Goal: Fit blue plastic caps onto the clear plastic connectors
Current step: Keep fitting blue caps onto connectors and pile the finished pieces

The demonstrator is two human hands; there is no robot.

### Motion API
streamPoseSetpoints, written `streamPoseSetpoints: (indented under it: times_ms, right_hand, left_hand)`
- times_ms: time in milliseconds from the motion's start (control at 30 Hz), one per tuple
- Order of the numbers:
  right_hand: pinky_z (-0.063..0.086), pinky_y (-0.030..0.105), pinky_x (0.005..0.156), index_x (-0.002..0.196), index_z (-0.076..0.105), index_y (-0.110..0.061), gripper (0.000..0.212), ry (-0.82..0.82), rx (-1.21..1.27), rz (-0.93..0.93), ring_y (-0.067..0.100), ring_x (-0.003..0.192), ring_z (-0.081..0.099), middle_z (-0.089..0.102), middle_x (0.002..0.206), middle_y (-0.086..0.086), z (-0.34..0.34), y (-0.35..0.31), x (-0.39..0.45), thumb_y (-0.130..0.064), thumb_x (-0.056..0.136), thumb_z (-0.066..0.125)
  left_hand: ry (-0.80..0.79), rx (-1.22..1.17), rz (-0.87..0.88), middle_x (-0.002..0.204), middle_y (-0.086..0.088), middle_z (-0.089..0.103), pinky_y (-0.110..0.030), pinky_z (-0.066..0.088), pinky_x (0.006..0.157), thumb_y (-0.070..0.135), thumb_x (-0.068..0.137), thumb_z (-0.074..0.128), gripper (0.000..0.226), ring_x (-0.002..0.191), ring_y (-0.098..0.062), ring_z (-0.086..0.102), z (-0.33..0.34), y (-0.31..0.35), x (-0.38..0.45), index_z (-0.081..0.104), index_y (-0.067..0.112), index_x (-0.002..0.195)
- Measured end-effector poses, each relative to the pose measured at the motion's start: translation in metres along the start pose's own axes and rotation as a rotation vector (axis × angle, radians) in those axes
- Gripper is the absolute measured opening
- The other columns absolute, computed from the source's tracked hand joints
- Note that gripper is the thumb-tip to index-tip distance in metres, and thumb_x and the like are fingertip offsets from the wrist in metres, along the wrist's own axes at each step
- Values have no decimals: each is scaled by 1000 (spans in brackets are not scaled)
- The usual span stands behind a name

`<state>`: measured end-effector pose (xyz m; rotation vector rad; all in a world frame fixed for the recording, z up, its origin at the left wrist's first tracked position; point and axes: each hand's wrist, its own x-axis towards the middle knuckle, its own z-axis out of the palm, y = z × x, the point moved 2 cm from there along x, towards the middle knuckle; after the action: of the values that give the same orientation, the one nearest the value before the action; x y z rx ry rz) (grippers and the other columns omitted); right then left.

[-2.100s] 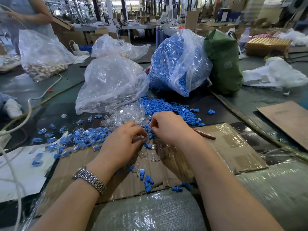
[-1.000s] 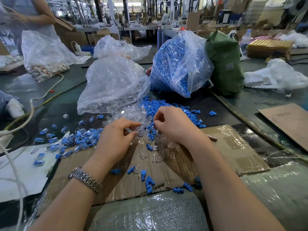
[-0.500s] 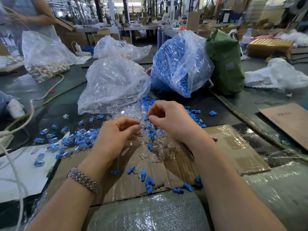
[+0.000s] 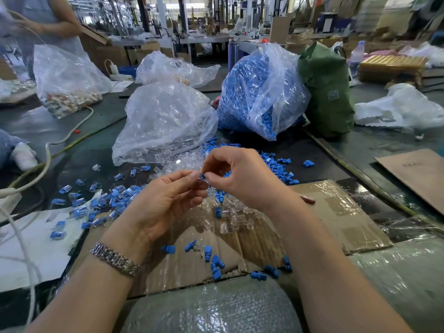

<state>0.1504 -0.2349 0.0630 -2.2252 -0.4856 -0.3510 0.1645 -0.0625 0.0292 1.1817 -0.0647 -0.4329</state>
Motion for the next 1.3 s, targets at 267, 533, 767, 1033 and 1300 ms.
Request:
streamPoseSetpoints:
  times_ms: [267,533,767,1033,1300]
  right_hand:
    - [56,28,79,90,67,-24,9,-37,16,28,8,80,66,68,83,-10,0,3,1,-16,94,68]
    - [52,33,76,94,65,-19,7,-48,-1,-18,8,76,57,61,81,-11,2,1,1,-11,96,66]
    - [53,36,73,93,62,-21,8,-68,-31,-6,8,71,57,64,81,-8,3,3,0,-15,97,64]
    - [51,21,73,98,65,-24,2,-34,62,69,3,78,64,68,86,-12,-11,6,0,-23,97,66]
    - [43,35,65,70,51,-15,49,-321,-594,710,24,75,53,54,76,3,-39,46,-20,-54,76,81]
  left_hand:
    - [-58,81,41,99,-20,76,-24,61,70,4,78,71,24,84,-24,76,-6,4,-2,79,1,100]
    - [-15,129,134,99,-21,76,-22,60,69,5,82,70,18,84,-23,76,-6,0,0,80,3,97]
    - [10,145,166,98,-24,75,-24,60,70,2,76,71,22,83,-26,76,-4,2,-2,77,-2,97]
    - [-17,73,180,101,-25,75,-24,60,71,1,76,70,23,85,-27,76,-4,4,-2,78,0,98]
    - [-44,34,219,107,-27,73,-27,61,73,0,76,72,24,89,-31,75,-7,5,0,76,-1,99]
